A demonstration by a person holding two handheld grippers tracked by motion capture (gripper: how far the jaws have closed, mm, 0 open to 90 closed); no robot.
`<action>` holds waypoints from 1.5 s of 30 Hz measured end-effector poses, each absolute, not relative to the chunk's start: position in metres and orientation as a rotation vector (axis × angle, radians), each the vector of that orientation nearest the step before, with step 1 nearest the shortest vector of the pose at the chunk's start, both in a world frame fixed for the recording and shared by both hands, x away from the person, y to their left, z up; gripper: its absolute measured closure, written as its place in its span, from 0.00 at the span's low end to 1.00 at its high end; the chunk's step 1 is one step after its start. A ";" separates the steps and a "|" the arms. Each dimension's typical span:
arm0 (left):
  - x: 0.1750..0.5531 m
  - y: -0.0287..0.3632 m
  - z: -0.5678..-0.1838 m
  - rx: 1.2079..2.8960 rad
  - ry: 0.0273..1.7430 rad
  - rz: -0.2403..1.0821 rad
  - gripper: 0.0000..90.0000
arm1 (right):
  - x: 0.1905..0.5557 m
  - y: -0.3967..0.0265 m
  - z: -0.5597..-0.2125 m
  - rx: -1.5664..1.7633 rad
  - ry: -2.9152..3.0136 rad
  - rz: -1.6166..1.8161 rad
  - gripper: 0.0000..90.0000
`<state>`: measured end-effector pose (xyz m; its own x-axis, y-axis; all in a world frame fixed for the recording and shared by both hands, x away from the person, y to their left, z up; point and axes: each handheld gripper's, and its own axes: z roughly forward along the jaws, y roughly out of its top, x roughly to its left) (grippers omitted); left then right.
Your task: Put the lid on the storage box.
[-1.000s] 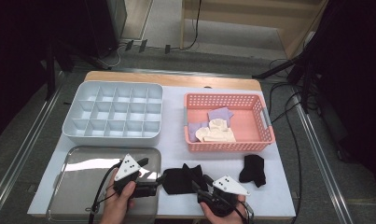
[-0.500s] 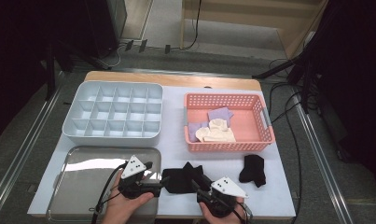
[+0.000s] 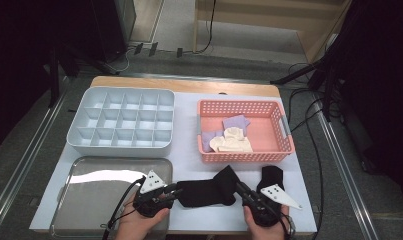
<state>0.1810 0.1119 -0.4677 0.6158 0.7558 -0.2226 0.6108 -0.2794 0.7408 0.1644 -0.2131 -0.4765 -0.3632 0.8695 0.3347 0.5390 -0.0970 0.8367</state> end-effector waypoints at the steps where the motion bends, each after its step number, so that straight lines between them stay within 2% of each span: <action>1: 0.181 0.111 -0.468 1.996 1.084 0.224 0.84 | 0.165 -0.220 -0.477 1.560 1.841 1.431 0.91; 7: 0.185 0.110 -0.470 1.992 1.086 0.228 0.98 | 0.178 -0.250 -0.488 1.654 1.795 1.334 0.90; 20: 0.214 0.110 -0.460 1.929 1.148 0.295 0.99 | 0.194 -0.263 -0.494 1.662 1.835 1.246 0.90; 24: 0.215 0.113 -0.465 1.881 1.186 0.241 0.72 | 0.189 -0.264 -0.489 1.615 1.809 1.309 0.70; 27: 0.213 0.114 -0.464 1.874 1.192 0.241 0.59 | 0.181 -0.270 -0.479 1.606 1.751 1.325 0.63; 32: 0.210 0.114 -0.465 1.875 1.183 0.243 0.54 | 0.174 -0.290 -0.472 1.638 1.661 1.282 0.56; 35: 0.210 0.112 -0.468 1.888 1.181 0.221 0.54 | 0.174 -0.292 -0.474 1.660 1.638 1.245 0.54; 38: 0.211 0.110 -0.469 1.888 1.179 0.206 0.56 | 0.177 -0.277 -0.474 1.600 1.700 1.292 0.56; 45: 0.212 0.100 -0.473 1.963 1.167 0.206 0.78 | 0.199 -0.249 -0.493 1.643 1.835 1.190 0.55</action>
<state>0.2124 0.1005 -0.4731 0.5562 0.7913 -0.2540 0.6564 -0.2308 0.7183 0.1995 -0.2493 -0.4927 -0.2265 0.9449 0.2363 0.6009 -0.0554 0.7974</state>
